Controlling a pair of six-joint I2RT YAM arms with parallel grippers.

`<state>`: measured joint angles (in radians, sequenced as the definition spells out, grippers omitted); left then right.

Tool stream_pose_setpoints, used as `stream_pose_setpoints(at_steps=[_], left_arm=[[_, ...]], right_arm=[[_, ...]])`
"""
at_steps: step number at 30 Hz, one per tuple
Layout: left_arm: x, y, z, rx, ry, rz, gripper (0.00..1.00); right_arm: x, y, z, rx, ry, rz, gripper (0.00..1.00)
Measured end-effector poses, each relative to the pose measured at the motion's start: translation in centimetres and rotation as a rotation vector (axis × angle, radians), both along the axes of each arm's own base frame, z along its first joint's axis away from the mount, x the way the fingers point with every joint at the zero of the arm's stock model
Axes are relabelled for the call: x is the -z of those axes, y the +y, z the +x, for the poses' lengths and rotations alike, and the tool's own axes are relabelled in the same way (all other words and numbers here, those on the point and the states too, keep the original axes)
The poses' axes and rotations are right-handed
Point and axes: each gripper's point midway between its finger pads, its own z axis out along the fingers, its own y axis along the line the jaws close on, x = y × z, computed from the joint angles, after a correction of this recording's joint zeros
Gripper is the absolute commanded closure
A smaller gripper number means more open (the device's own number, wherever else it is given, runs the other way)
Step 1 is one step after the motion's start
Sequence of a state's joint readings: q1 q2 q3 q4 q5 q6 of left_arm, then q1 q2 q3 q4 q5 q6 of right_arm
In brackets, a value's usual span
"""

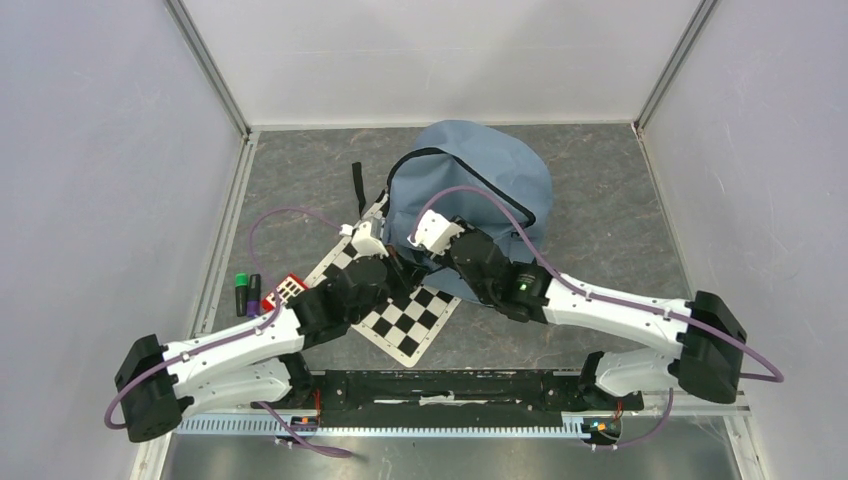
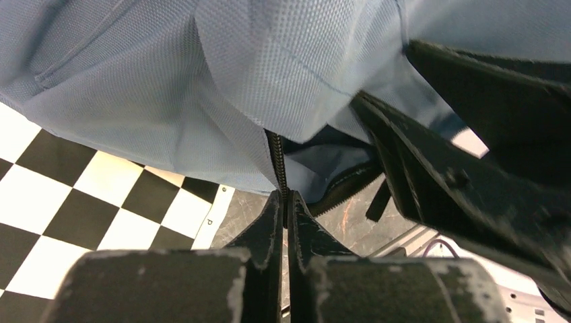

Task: Pack the student bag
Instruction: Unzip the student bag at the center of the board.

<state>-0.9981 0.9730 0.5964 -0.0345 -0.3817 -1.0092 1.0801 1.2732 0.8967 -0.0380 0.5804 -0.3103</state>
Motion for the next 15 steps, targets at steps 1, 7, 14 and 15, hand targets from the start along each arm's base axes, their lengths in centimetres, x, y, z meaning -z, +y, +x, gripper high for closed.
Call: stream_pose_setpoints(at_steps=[1,7,14,15], left_arm=[[-0.1,0.1,-0.2,0.003,-0.004,-0.006,0.98],[-0.9,0.2,-1.6,0.024,-0.014,-0.043,0.98],[-1.2,0.7,-2.2,0.022,-0.017,-0.057,0.98],[-1.4,0.8,-2.3,0.019,-0.020,-0.064,0.98]], right_arm=[[0.1,-0.1,0.4,0.029,-0.006,-0.011,0.51],[0.5,-0.1,2.1,0.138,-0.035,-0.066,0.53],[0.6,-0.1,3.5,0.199,-0.043,-0.073,0.52],[0.5,-0.1,3.6,0.203,-0.042,-0.068,0.52]])
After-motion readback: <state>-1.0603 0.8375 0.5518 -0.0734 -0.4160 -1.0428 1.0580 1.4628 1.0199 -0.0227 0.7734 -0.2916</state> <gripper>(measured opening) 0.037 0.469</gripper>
